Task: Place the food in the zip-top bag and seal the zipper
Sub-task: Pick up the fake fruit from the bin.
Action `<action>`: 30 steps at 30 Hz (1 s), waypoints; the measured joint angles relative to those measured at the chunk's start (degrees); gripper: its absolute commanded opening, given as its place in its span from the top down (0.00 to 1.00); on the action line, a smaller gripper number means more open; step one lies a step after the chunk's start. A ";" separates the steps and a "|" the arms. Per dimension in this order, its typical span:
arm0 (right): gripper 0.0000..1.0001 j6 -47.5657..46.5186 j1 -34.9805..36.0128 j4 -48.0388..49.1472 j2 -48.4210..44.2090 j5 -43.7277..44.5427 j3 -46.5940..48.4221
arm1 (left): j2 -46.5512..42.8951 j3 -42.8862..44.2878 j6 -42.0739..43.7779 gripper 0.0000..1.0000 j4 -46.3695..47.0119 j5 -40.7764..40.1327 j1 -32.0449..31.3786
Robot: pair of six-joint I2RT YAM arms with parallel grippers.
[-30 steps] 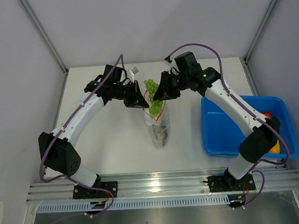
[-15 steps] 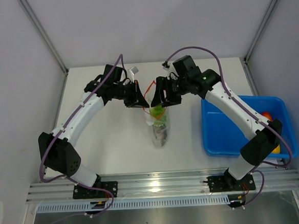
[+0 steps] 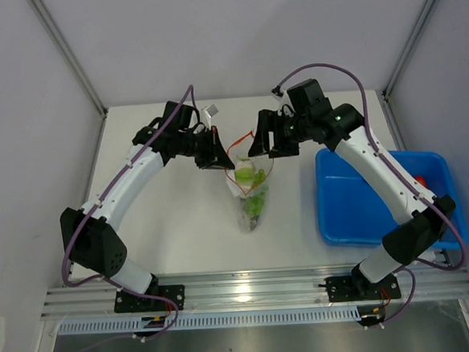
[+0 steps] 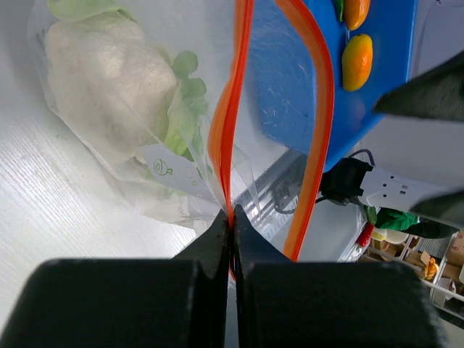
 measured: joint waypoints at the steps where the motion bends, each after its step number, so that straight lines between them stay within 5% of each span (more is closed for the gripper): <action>1: 0.27 0.02 -1.14 -0.39 -0.07 0.57 0.44 | 0.00 0.00 0.00 0.99 0.00 0.00 0.00; 14: 0.26 3.15 -23.06 -11.78 -4.24 15.96 -0.09 | 0.20 0.00 0.02 0.99 0.00 0.09 -0.07; 30: 0.21 -5.55 -36.89 -16.74 -11.26 41.22 -23.78 | 0.55 0.00 0.09 0.99 0.00 0.31 -0.09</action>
